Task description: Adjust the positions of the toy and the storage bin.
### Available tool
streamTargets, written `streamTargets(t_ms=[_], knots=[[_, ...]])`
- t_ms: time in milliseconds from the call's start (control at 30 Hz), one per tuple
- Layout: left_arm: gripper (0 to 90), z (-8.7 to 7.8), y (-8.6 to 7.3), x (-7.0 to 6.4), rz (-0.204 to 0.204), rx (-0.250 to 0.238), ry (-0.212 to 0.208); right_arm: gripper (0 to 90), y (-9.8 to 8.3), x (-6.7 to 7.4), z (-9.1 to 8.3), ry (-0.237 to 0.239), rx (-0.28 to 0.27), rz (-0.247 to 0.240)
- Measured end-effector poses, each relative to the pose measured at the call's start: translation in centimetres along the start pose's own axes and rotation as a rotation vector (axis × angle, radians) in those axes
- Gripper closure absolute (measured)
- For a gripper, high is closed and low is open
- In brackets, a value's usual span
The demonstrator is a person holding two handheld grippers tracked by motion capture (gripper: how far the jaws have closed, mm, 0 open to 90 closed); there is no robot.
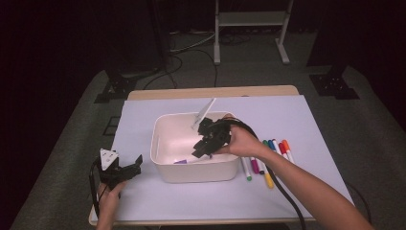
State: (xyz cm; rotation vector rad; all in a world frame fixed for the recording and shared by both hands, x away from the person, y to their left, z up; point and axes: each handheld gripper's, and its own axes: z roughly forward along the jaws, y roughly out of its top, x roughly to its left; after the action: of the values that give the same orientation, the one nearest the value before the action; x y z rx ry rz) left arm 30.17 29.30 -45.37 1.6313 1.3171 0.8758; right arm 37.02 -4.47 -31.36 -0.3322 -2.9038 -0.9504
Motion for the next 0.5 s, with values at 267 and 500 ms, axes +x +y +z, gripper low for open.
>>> streamTargets(t_ms=[267,500], knots=[[0.0,0.0,0.0,0.0,0.010,0.003,0.002,63.7,-4.3,-0.5,-6.4,-0.082,-0.111,0.086],[0.0,0.0,0.0,0.0,0.013,0.003,0.005,61.6,-11.6,-1.3,-11.3,-0.174,-0.182,0.214]])
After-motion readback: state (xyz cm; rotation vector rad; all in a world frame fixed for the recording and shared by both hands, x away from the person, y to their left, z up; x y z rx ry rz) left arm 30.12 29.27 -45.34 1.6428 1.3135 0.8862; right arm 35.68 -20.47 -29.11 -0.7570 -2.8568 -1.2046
